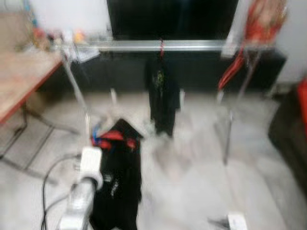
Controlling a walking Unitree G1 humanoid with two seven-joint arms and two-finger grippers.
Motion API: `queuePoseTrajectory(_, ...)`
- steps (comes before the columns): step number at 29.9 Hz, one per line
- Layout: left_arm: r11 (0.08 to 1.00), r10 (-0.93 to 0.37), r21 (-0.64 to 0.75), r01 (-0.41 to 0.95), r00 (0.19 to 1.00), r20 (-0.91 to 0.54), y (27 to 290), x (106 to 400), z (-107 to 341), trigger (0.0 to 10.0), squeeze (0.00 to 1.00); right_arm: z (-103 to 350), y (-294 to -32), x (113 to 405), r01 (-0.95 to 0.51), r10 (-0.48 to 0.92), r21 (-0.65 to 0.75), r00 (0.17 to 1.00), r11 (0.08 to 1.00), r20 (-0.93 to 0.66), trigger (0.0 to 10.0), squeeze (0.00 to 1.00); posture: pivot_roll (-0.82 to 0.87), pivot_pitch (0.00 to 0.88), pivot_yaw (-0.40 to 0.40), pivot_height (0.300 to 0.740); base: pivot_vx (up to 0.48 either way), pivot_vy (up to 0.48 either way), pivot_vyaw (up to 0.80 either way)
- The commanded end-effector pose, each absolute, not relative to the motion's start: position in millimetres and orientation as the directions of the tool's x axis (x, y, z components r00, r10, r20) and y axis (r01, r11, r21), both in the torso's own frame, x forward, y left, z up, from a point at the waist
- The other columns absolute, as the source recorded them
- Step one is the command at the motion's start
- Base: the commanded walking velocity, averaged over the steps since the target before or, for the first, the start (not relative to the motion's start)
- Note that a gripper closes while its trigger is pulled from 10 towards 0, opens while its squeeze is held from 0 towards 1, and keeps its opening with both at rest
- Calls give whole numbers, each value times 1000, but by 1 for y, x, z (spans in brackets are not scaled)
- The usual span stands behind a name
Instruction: Hang hanger
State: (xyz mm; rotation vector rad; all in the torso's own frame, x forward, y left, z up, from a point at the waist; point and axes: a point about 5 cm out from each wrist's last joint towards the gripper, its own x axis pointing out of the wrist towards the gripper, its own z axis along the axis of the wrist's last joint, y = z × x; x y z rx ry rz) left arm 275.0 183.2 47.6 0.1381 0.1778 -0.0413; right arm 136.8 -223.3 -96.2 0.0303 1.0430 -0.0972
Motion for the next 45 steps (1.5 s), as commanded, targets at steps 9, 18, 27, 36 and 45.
queuePoseTrajectory(9, 991, -15, 133, 35, 989, -149, 187, 280, 57, 10000, 0, -95, -221, 141, 100, -58, -8, 512, 995, -857, 10000, 0, -30, 0, -11, 740, 0, 30, 0)
queuePoseTrajectory(18, 991, -9, 131, 29, 988, -155, 187, 279, 56, 10000, 0, -95, -222, 141, 110, -67, -12, 513, 994, -855, 10000, 0, -27, 0, -13, 740, 0, 294, 0)
queuePoseTrajectory(27, 992, -9, 126, 29, 988, -156, 186, 279, 56, 10000, 0, -95, -223, 141, 116, -75, -18, 514, 993, -855, 10000, 0, -26, 0, -14, 740, 0, 293, 0)
queuePoseTrajectory(36, 992, -9, 124, 29, 987, -158, 185, 280, 57, 10000, 0, -95, -223, 141, 115, -78, -21, 513, 993, -855, 10000, 0, -26, 0, -14, 740, 0, 291, 0)
queuePoseTrajectory(45, 992, -14, 123, 34, 987, -160, 185, 279, 57, 10000, 0, -95, -223, 141, 115, -76, -18, 515, 993, -854, 10000, 0, -26, 0, -12, 740, 0, 288, 0)
